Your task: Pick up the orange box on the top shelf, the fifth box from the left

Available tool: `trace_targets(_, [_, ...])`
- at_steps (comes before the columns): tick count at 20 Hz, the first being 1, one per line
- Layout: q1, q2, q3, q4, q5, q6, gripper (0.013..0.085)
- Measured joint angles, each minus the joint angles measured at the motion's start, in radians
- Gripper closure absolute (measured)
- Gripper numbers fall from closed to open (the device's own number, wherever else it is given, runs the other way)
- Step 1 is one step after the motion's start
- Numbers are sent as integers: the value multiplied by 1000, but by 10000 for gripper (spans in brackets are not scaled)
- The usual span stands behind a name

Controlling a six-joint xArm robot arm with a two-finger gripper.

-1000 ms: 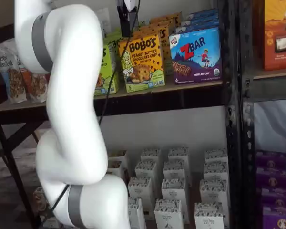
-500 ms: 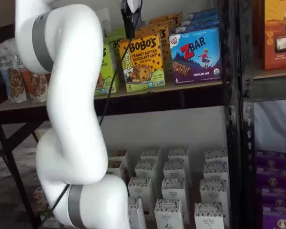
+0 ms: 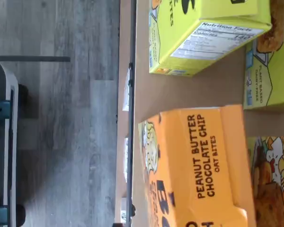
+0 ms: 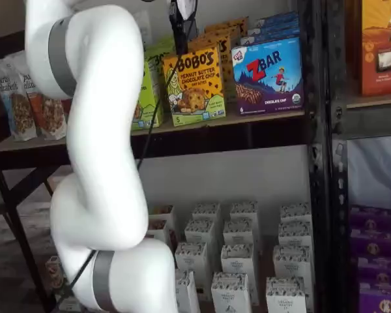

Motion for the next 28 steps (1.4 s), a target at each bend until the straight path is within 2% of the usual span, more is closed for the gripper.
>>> trace_targets(16, [12, 24, 21, -16, -10, 5, 130])
trace_targets(28, [-7, 6, 72, 7, -41, -10, 130])
